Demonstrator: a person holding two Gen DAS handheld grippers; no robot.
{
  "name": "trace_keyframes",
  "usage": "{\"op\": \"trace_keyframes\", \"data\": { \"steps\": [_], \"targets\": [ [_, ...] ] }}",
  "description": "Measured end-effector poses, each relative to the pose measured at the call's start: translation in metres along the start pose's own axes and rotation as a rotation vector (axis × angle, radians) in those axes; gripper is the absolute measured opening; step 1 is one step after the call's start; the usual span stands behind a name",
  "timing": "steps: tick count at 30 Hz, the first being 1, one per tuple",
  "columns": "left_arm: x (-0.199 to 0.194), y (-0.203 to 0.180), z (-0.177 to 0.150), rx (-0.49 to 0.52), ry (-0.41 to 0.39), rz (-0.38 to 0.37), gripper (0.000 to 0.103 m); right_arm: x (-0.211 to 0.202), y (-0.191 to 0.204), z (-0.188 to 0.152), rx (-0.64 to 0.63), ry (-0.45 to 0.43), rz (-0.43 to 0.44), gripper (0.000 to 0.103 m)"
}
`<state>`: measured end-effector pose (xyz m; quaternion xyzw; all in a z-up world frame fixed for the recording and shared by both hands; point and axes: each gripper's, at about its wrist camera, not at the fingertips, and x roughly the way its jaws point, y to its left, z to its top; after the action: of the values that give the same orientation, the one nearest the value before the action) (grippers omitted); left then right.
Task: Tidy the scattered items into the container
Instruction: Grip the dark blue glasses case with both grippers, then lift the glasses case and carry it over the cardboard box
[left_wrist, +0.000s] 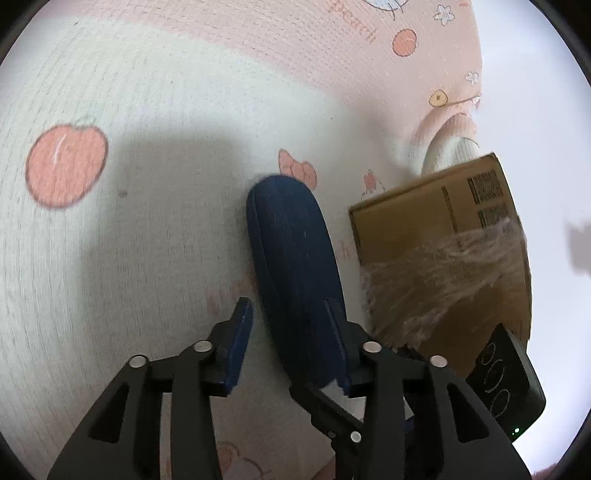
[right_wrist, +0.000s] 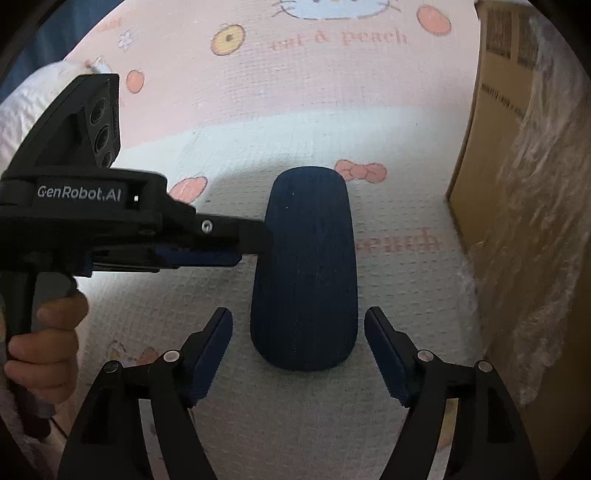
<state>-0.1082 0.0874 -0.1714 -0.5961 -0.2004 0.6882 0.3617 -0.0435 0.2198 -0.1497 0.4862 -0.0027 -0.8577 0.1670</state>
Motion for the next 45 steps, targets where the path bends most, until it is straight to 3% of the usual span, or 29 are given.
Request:
{"op": "trace_keyframes", "data": {
  "steps": [4, 9, 13, 17, 21, 30, 39, 45],
  "targets": [
    [0.011, 0.003, 0.012, -0.014, 0.032, -0.011, 0.045, 0.013, -0.011, 0.017, 0.067, 0.033, 0.062, 0.072],
    [0.018, 0.001, 0.019, -0.008, 0.022, -0.029, 0.045, 0.019, -0.016, 0.033, 0.091, 0.026, 0.067, 0.072],
    [0.022, -0.009, 0.025, 0.038, 0.007, -0.002, 0.045, 0.025, -0.014, 0.036, 0.088, 0.043, 0.069, 0.072],
    [0.024, -0.013, 0.028, 0.05, 0.004, 0.006, 0.044, 0.031, -0.013, 0.032, 0.1, 0.057, 0.063, 0.061],
    [0.018, -0.019, 0.027, 0.075, 0.003, 0.011, 0.042, 0.024, -0.015, 0.03, 0.142, 0.052, 0.096, 0.061],
    [-0.016, -0.049, 0.029, 0.122, -0.062, -0.044, 0.04, -0.029, 0.003, 0.045, 0.09, -0.054, 0.051, 0.061],
    [-0.072, -0.109, 0.03, 0.237, -0.193, -0.114, 0.04, -0.104, 0.026, 0.067, 0.018, -0.194, -0.027, 0.061],
    [-0.1, -0.148, 0.023, 0.312, -0.259, -0.154, 0.04, -0.14, 0.017, 0.088, -0.036, -0.254, -0.094, 0.061]
  ]
}}
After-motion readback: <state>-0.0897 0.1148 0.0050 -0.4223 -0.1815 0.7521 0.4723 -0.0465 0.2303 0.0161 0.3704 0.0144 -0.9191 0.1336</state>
